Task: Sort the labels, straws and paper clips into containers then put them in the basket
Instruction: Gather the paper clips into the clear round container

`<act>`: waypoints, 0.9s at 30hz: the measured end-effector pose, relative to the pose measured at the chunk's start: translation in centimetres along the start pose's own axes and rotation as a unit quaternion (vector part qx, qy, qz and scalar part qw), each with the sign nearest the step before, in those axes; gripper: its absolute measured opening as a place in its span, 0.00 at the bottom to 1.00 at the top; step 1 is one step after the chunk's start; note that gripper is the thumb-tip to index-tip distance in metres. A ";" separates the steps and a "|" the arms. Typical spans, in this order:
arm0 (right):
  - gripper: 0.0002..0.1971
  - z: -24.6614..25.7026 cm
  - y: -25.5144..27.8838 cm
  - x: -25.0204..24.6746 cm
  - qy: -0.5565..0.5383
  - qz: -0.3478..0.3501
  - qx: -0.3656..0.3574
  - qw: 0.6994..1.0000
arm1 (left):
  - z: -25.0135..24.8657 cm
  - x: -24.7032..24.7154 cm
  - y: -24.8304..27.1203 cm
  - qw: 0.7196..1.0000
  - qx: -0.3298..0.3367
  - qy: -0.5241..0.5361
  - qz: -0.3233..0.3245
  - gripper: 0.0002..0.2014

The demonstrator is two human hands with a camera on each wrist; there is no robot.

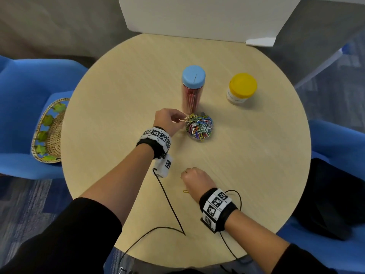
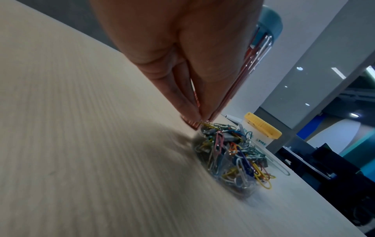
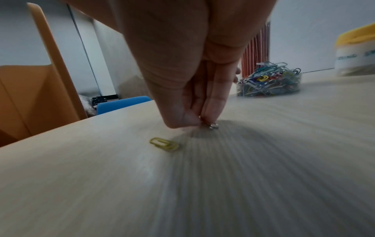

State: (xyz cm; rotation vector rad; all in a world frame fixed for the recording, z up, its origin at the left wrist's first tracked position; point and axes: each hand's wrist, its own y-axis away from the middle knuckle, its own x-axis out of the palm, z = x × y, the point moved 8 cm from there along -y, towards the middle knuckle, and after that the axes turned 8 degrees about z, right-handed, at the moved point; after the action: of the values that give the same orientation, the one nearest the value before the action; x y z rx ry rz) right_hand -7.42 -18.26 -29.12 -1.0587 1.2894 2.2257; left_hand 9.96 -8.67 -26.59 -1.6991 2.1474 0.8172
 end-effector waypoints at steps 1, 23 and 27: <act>0.10 -0.2 -0.1 -0.5 -0.006 -0.019 -0.004 1.000 | 0.4 -0.1 0.3 1.000 0.000 0.011 -0.003 0.10; 0.12 -11.1 -4.1 -14.3 -0.330 -0.273 0.094 0.899 | 3.1 0.8 -2.5 0.990 -0.018 -0.137 -0.031 0.18; 0.09 -10.8 -4.1 -14.8 -0.283 -0.301 0.074 0.907 | 3.5 0.0 -3.0 0.993 -0.050 -0.069 -0.082 0.14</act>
State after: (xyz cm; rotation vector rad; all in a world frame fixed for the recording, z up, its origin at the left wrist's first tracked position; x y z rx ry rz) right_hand 9.43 -24.42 -23.67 -0.5696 0.7280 1.7297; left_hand 12.38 -7.06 -30.20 -1.7838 1.8778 0.9785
